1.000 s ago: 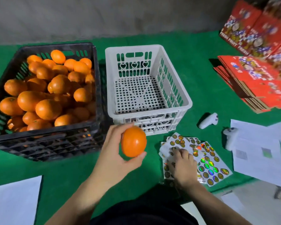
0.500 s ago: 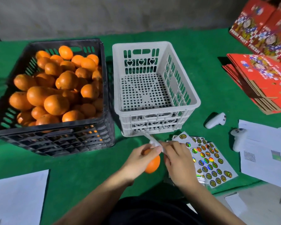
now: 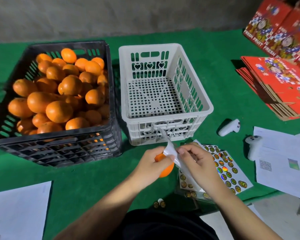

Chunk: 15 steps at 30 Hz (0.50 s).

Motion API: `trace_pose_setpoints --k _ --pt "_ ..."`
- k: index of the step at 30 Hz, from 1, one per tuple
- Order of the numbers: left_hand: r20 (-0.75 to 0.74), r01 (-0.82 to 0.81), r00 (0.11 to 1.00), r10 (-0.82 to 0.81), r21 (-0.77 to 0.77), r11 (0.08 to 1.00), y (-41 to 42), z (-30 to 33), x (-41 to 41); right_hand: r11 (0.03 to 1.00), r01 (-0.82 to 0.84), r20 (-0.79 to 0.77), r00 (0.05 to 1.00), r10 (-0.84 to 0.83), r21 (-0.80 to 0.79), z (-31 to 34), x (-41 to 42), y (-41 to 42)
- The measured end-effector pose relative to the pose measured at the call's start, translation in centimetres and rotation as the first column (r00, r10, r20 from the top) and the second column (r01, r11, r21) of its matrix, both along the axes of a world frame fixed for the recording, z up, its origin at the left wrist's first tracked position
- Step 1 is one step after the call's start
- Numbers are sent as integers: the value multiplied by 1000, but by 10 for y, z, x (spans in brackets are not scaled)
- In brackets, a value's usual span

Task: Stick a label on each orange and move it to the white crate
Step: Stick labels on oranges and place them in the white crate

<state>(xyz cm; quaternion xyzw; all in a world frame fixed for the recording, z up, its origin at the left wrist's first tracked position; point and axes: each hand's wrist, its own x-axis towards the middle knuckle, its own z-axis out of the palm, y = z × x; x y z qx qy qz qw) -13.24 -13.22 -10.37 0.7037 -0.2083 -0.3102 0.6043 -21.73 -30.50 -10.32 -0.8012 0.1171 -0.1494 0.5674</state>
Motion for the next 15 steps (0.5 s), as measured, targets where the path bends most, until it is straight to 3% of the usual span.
trace_pose_setpoints --k 3,7,10,11,13,15 --pt "-50 -25 998 25 7 1000 -4 1 1 999 -31 5 1000 31 -16 4 1 -6" --pt "-173 -123 975 139 96 988 -13 5 3 972 196 3 980 -198 127 2 4 -10" --pt "-299 -183 924 237 198 963 -16 10 2 965 226 -35 974 -223 133 2 5 -8" --pt "-372 -209 886 276 209 955 -15 12 2 968 216 -41 976 -213 125 2 5 -7" --pt "-595 -302 724 350 182 936 -9 14 0 973 202 -29 979 -200 108 6 5 -1" --pt "-734 -371 592 334 119 921 0 13 -1 979 194 -3 981 -194 68 10 7 7"
